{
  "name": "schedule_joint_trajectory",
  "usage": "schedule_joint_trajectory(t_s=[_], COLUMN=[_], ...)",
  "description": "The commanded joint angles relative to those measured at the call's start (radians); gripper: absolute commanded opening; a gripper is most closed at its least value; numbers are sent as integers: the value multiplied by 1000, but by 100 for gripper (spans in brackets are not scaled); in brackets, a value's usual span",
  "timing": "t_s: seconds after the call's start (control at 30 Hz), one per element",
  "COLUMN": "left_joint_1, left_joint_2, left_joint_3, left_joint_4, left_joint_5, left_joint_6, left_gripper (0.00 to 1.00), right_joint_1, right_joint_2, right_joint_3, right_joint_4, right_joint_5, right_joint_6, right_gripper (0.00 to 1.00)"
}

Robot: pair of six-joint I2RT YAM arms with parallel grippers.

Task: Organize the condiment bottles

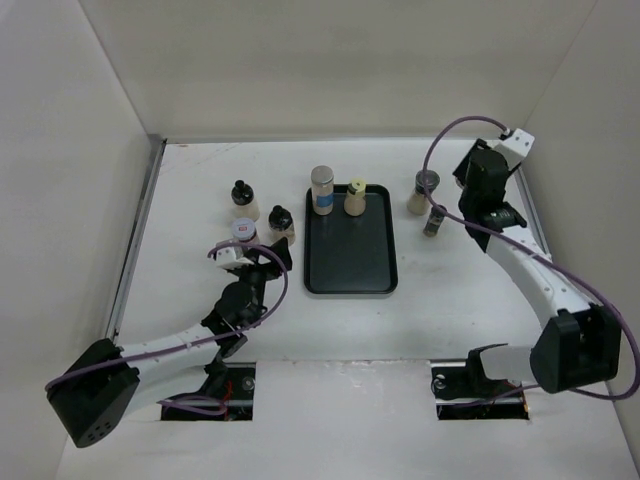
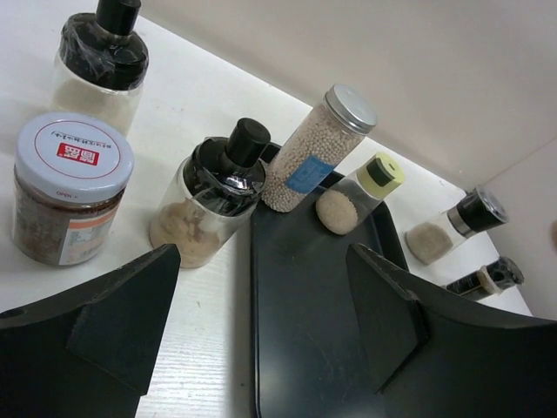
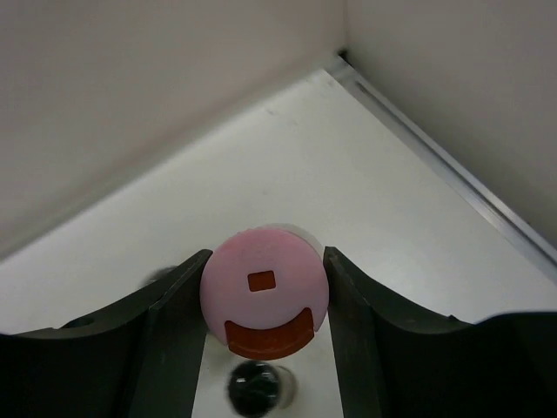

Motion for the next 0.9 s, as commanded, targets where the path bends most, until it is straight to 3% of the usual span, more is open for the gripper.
schedule_joint_trajectory(t_s=[0.0, 0.13, 0.37, 0.87], left_joint_1=[19, 22, 30, 45], left_joint_2=[-27, -18, -4, -6], left_joint_3=[-4, -4, -5, -2], left_joint_4=[35, 35, 42, 33], left_joint_5=[0, 0, 3, 18], left_joint_6=[-17, -20, -21, -26], left_gripper=[77, 77, 77, 77], right_joint_1=[119, 232, 276, 342], right_joint_2=[-25, 105, 338, 552], right_joint_3=[86, 176, 282, 344], right_joint_4=[93, 93, 104, 107], right_joint_5=[-2, -89, -178, -238], right_joint_6=[-76, -78, -36, -4], right_gripper=[45, 45, 45, 45])
